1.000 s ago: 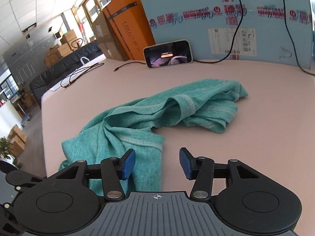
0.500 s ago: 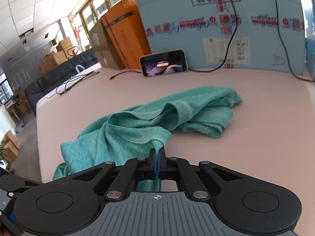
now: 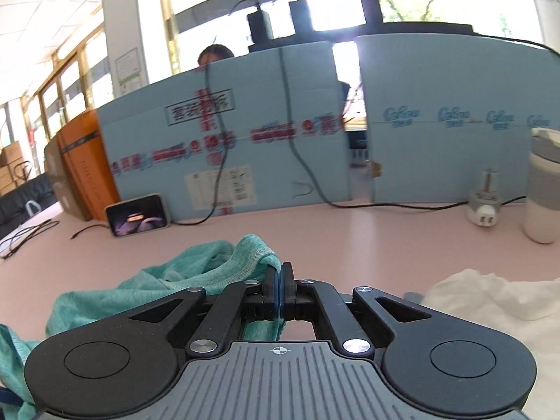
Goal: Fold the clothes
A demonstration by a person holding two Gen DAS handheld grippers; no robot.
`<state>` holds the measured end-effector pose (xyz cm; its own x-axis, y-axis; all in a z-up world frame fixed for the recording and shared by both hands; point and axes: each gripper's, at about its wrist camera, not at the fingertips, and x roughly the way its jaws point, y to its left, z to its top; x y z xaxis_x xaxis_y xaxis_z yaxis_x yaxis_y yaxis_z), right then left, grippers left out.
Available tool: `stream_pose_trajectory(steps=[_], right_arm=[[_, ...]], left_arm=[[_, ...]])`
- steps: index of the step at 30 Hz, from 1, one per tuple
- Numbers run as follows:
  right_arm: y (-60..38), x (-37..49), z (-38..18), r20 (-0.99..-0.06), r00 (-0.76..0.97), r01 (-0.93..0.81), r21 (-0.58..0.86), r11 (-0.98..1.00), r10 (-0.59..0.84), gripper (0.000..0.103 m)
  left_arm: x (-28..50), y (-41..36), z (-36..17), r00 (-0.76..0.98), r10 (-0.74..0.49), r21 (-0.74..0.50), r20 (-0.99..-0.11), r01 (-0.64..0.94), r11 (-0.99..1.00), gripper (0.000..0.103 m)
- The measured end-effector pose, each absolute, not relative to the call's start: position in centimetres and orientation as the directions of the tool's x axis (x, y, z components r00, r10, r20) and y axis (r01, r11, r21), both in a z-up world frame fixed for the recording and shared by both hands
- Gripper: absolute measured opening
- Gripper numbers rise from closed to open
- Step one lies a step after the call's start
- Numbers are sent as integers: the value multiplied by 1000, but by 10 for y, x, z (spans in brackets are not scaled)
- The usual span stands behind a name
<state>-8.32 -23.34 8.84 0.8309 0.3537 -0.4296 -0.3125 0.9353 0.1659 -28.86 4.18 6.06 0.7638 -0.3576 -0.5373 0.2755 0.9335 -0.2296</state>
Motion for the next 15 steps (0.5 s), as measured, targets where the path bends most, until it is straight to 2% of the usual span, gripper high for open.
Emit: stream_pose_trajectory(steps=[8, 13, 15], right_arm=[[-296, -72, 85, -425, 891, -93, 168, 981, 157, 2], [-308, -71, 74, -451, 883, -41, 201, 979, 130, 13], [-306, -76, 75, -444, 887, -40, 201, 979, 128, 24]], left_arm=[[-286, 55, 62, 786, -325, -244, -526, 227, 943, 84], [-282, 57, 58, 782, -311, -245, -540, 208, 947, 84], [-279, 59, 56, 782, -294, -238, -549, 191, 952, 84]])
